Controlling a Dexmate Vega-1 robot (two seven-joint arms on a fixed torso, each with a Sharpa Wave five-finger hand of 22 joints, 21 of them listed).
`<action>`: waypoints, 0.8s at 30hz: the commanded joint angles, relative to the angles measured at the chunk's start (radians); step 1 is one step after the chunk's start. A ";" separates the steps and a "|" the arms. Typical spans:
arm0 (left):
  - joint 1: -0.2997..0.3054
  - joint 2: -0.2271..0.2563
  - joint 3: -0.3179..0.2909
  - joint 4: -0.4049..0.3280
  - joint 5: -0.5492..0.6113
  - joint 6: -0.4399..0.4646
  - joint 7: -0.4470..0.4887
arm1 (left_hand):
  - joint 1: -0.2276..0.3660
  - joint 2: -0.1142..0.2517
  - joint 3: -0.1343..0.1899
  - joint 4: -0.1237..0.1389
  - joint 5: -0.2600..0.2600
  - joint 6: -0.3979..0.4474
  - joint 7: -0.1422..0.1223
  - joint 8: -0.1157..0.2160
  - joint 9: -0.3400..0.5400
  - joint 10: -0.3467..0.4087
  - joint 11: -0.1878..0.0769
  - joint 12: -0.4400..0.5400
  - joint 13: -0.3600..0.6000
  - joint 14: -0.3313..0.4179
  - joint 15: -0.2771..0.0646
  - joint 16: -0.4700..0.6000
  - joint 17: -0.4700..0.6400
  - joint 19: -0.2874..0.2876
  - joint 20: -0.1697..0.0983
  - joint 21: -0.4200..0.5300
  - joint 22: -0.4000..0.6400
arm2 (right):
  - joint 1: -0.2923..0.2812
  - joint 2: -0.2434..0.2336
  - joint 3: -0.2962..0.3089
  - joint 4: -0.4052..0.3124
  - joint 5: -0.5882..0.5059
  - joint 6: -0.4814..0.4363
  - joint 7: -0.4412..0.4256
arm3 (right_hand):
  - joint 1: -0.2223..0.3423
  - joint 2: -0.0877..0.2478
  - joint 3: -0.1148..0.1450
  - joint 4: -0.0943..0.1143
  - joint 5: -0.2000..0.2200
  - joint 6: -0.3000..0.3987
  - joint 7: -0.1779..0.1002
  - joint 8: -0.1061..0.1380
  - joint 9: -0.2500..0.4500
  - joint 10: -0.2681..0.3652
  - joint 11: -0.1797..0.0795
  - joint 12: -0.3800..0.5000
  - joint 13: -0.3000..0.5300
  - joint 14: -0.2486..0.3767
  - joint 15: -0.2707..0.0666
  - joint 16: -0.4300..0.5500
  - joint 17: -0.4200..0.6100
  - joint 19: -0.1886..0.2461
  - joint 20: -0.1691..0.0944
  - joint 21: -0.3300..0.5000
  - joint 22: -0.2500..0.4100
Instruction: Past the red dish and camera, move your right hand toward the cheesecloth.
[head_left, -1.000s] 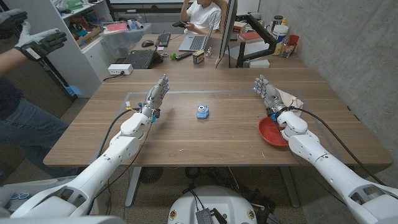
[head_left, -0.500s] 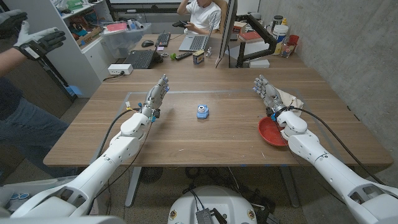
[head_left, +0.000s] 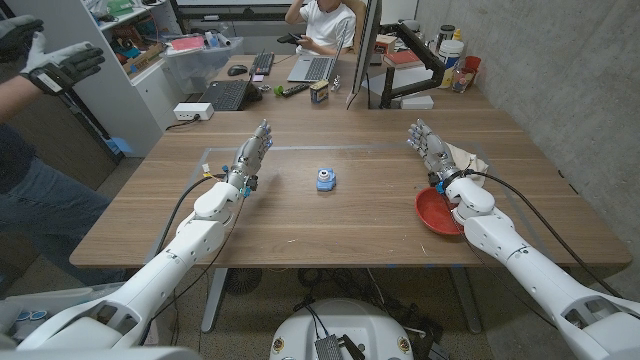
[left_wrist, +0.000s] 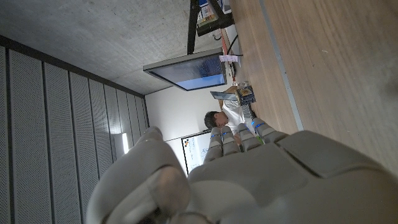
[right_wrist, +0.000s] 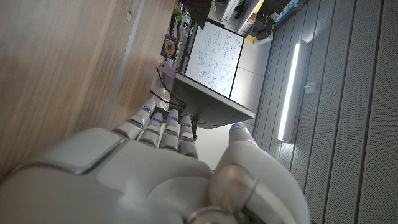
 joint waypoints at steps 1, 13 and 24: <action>0.007 0.008 0.000 -0.018 0.004 0.009 0.007 | 0.010 0.005 0.002 -0.001 0.002 -0.002 0.002 0.006 0.003 -0.003 -0.004 0.004 0.002 -0.012 -0.002 0.003 0.001 -0.009 -0.046 -0.003 0.003 | 0.003 -0.016 0.001 -0.010 -0.016 -0.002 -0.002 | 0.009 0.002 0.008 -0.003 0.007 0.003 -0.001 0.005 0.004 0.004 -0.003 0.005 0.005 0.007 0.000 0.005 0.006 0.012 -0.015 -0.001 0.005; 0.022 0.014 -0.004 -0.038 0.007 0.009 0.022 | 0.011 0.006 0.001 -0.002 0.001 0.000 0.001 0.007 0.003 -0.001 -0.006 0.005 0.002 -0.013 -0.003 0.003 0.001 -0.010 -0.042 -0.007 0.003 | 0.020 -0.020 -0.004 0.014 -0.042 0.017 -0.001 | 0.010 0.002 0.008 -0.005 0.007 0.002 -0.004 0.004 0.004 0.004 -0.002 0.005 0.005 0.007 -0.002 0.005 0.005 0.013 -0.015 -0.005 0.005; 0.029 0.017 -0.005 -0.050 0.009 0.012 0.032 | 0.011 0.007 0.000 -0.002 0.001 0.001 0.001 0.008 0.003 -0.001 -0.006 0.005 0.002 -0.013 -0.002 0.003 0.001 -0.010 -0.038 -0.010 0.003 | 0.032 -0.026 -0.007 0.027 -0.059 0.024 -0.001 | 0.011 0.002 0.008 -0.007 0.007 0.003 -0.010 0.005 0.004 0.003 -0.003 0.004 0.005 0.006 -0.004 0.004 0.005 0.014 -0.015 -0.009 0.005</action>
